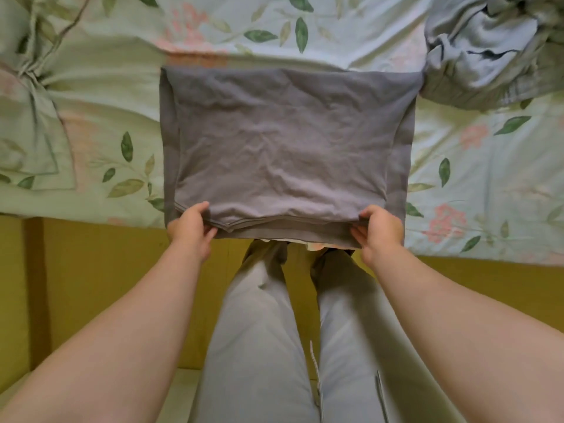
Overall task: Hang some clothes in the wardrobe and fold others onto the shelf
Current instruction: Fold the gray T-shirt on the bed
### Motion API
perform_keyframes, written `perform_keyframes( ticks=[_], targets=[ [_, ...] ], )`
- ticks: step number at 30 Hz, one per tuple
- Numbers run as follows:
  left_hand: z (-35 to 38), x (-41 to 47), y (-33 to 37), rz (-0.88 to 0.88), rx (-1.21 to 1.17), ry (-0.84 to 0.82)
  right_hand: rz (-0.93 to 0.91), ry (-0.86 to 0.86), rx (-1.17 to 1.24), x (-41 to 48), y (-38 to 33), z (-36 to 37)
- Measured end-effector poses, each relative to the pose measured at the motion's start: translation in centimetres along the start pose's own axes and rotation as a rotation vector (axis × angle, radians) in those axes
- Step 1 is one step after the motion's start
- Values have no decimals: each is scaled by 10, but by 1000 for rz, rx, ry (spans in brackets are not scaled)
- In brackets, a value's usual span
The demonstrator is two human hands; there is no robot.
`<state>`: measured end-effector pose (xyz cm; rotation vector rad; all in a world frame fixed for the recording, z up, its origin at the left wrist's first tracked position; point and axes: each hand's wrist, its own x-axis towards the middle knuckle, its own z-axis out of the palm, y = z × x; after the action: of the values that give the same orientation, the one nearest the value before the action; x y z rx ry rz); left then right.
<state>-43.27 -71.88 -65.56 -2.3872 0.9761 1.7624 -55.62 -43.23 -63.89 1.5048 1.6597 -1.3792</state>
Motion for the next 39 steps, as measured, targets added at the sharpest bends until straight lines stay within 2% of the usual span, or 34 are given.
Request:
perform_keyframes(
  ticks=[2,5,14,16,18,20,23,24,25,27,29,31,33,34,37,39],
  targets=[
    [4,-8,-11,-59,-28,-64,137,-141,49,-8,9,3],
    [9,-16,-29,-47,92,-102,179,-296,-53,-15,17,11],
    [9,-25,-46,42,282,-53,158,-149,-279,-7,38,5],
    [11,-22,-43,62,378,-21,126,-151,-410,-5,40,7],
    [15,-23,-34,74,606,31,40,-113,-692,-7,35,8],
    [18,-28,-17,63,966,80,-88,-28,-981,-10,19,8],
    [32,-41,24,-27,1492,-42,-245,126,-1080,-13,-23,15],
    [42,-42,40,0,1650,-71,-286,145,-1076,-13,-40,22],
    [54,-44,59,96,1783,-48,-333,146,-1069,-10,-58,31],
    [85,-47,100,441,1911,98,-487,111,-1076,-3,-96,53],
    [116,-46,138,776,1791,231,-686,61,-1095,6,-133,76],
    [138,-39,172,994,1633,290,-878,11,-1137,14,-167,95],
    [152,-27,197,1078,1646,285,-1009,-12,-1249,26,-196,106],
    [157,-21,207,1097,1750,262,-1035,-27,-1322,33,-209,109],
    [166,-10,225,1101,2112,99,-1039,-102,-1553,52,-234,112],
    [170,-6,232,1083,2229,38,-1010,-107,-1688,57,-242,112]
  ],
)
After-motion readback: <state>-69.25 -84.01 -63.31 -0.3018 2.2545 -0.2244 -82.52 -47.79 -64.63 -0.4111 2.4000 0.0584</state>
